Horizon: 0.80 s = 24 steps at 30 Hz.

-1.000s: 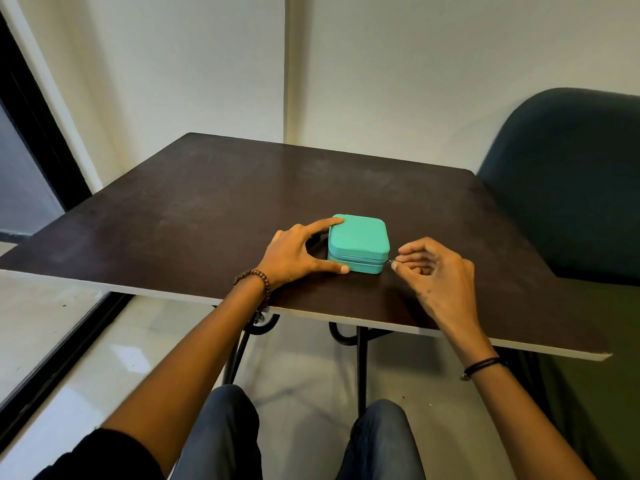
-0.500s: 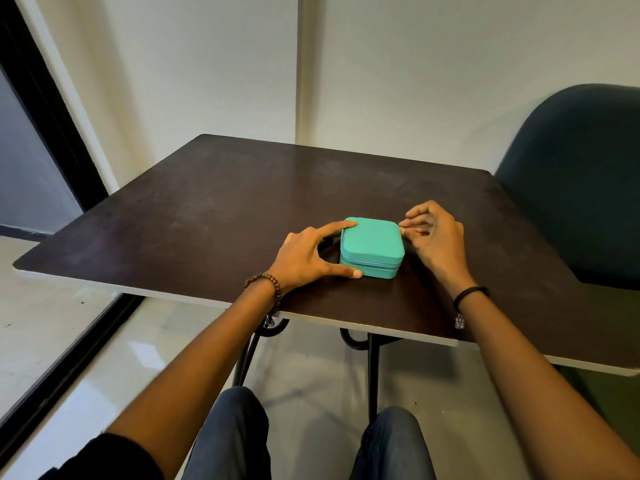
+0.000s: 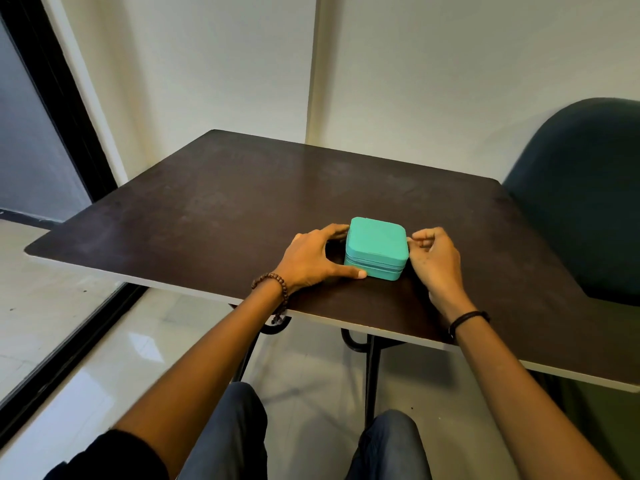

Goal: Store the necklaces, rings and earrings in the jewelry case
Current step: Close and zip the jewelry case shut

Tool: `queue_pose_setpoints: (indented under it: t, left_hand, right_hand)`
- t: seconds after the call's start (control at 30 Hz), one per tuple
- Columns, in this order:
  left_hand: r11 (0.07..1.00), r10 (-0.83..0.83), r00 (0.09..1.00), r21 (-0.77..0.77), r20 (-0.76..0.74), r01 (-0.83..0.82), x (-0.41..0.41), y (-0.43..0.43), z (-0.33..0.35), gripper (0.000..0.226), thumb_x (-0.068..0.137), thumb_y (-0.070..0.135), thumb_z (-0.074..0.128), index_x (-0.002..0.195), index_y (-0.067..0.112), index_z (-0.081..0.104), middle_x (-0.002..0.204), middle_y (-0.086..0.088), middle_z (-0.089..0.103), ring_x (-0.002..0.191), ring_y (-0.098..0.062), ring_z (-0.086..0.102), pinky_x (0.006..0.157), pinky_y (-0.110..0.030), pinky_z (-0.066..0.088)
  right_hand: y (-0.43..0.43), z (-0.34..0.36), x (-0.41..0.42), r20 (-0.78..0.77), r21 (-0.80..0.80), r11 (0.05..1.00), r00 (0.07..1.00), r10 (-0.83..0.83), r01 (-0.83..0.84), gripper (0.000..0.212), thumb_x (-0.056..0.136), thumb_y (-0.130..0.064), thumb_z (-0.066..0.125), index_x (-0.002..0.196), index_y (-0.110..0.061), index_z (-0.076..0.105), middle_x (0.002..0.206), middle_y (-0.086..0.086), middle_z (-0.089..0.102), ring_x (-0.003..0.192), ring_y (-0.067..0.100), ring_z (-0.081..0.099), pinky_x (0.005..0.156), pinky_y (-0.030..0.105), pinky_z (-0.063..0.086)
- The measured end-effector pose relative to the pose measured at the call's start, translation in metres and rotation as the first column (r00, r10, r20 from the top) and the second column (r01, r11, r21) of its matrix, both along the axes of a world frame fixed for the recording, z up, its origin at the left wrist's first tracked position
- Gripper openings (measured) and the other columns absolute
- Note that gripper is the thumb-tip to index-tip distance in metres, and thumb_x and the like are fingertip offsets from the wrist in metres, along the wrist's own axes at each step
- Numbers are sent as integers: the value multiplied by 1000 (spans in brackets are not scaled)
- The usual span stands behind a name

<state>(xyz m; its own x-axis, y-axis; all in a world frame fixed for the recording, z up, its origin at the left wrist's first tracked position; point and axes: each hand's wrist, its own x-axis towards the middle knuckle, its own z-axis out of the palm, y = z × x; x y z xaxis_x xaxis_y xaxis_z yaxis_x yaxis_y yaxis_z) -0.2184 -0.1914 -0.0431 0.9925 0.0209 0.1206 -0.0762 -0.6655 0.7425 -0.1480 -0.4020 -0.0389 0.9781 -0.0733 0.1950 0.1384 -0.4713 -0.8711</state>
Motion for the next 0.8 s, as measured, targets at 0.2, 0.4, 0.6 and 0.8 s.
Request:
queue_pose_setpoints:
  t: [0.2, 0.4, 0.6, 0.8]
  left_hand:
    - [996, 40, 999, -81, -5, -41, -6, 0, 1, 85, 74, 48, 80, 147, 25, 42, 142, 4, 55, 131, -12, 50, 110, -39, 37]
    - [984, 59, 998, -170, 24, -54, -11, 7, 4, 78, 79, 42, 77, 147, 25, 44, 145, 2, 53, 133, -13, 45, 110, -37, 36]
    - [966, 121, 992, -235, 40, -108, -7, 36, 7, 69, 80, 27, 79, 142, 17, 51, 128, 1, 64, 97, -1, 57, 84, -12, 49]
    - [971, 211, 975, -129, 66, -201, 24, 95, 16, 63, 83, 22, 77, 140, 14, 52, 129, 0, 64, 96, -3, 59, 82, -12, 47]
  right_hand:
    - [3, -6, -21, -45, 76, 997, 999, 7, -3, 12, 102, -19, 56, 112, -19, 62, 106, -7, 60, 86, 1, 55, 63, 14, 41]
    - [17, -5, -24, -64, 133, 986, 992, 108, -99, 23, 104, -29, 52, 122, -21, 65, 118, -8, 61, 110, 8, 56, 71, 17, 47]
    - [50, -9, -9, -116, 234, 952, 967, 228, -197, 17, 101, -40, 57, 107, -27, 66, 121, -6, 68, 111, 11, 65, 95, 36, 57]
    - [114, 4, 16, -85, 240, 892, 907, 412, -382, 18, 98, -24, 61, 115, -20, 62, 117, -1, 68, 101, 10, 69, 91, 34, 59]
